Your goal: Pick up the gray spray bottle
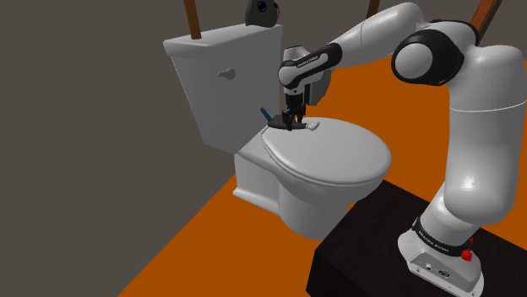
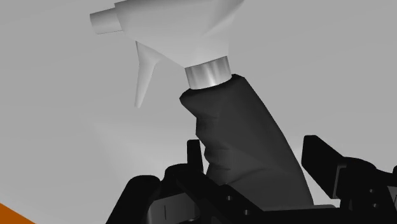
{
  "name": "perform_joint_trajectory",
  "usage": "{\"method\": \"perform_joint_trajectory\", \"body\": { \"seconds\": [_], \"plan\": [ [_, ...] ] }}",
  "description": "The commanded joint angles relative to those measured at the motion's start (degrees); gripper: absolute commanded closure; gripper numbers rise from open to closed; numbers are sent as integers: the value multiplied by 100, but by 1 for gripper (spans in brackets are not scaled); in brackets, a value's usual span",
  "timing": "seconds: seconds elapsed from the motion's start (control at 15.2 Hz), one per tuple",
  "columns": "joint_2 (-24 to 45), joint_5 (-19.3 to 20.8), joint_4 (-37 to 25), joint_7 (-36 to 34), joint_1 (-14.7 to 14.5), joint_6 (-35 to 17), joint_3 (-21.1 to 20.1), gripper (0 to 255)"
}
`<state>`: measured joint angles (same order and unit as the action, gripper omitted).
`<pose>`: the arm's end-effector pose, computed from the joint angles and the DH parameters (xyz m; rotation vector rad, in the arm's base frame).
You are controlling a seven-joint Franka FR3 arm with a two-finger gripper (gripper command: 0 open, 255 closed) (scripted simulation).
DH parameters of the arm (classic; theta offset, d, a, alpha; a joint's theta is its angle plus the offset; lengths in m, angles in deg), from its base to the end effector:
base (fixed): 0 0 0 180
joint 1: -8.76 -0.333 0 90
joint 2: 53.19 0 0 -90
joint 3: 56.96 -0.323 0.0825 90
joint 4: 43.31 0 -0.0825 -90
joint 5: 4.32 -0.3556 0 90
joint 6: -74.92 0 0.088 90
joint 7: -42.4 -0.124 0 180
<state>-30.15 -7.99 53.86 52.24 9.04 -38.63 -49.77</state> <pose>0.6204 -0.0688 0.3586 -3.1122 -0.0305 0.1717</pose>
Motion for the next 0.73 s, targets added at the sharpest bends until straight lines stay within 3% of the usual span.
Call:
{"method": "perform_joint_trajectory", "body": {
  "seconds": [0.0, 0.33, 0.66],
  "plan": [
    [10, 0, 0, -1, 1, -13, 1, 255],
    [12, -1, -4, -5, -2, -11, -1, 255],
    [-130, 23, -191, -22, -6, 316, 9, 255]
  ]
}}
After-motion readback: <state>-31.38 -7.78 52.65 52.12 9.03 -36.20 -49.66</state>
